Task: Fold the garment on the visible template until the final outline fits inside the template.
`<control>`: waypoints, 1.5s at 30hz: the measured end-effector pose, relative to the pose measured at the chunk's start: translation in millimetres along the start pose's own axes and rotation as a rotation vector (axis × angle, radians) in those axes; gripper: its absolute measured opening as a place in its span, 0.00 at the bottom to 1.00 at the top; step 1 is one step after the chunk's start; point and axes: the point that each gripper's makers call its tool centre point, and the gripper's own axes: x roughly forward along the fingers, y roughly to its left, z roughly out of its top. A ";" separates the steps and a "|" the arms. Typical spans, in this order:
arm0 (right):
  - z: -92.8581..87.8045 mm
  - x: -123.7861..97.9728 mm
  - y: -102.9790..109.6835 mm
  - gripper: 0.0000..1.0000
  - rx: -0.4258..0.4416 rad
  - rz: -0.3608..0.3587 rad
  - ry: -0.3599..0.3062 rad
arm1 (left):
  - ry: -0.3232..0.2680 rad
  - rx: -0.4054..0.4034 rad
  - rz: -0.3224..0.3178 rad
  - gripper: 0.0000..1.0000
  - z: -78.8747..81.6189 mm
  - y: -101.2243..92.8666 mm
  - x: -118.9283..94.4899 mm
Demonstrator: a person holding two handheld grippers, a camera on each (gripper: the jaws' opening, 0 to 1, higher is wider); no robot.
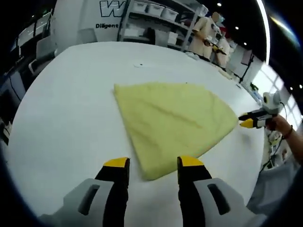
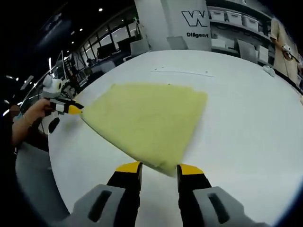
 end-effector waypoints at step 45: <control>-22.1 -14.9 -3.5 0.00 -0.158 -0.028 0.064 | 0.082 0.046 -0.027 0.00 -29.2 -5.2 -12.5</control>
